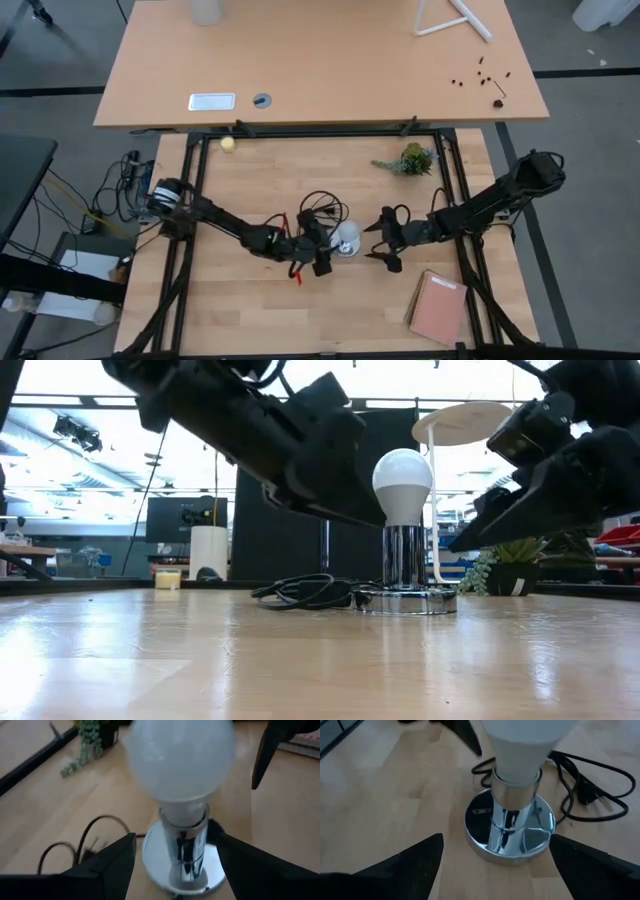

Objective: Screw lightbulb
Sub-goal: Remove the white lightbulb from the metallic lamp

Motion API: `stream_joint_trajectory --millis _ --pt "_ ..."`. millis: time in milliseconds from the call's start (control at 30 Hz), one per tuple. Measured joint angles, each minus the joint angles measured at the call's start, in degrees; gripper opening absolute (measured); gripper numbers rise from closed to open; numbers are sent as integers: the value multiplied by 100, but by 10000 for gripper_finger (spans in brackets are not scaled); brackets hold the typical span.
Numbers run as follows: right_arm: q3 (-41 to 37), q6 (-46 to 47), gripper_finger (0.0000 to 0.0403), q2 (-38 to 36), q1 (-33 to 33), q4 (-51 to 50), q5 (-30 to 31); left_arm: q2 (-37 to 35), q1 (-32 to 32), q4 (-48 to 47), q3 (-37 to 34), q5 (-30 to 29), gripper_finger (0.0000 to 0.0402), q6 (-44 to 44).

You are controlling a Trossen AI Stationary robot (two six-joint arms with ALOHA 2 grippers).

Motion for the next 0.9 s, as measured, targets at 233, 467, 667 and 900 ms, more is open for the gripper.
stream_joint_trajectory --millis 233,467,667,900 --pt "-452 -174 373 3 -122 840 86 -521 -34 -956 2 12 280 -259" --pt "-476 -268 373 4 -263 659 90 -856 -103 -2138 207 17 280 -373" --pt "-476 -361 373 4 -271 654 67 -892 -177 -3372 716 -14 280 -532" --pt "-476 -371 372 4 -357 695 106 -892 -212 -3434 761 144 267 -646"
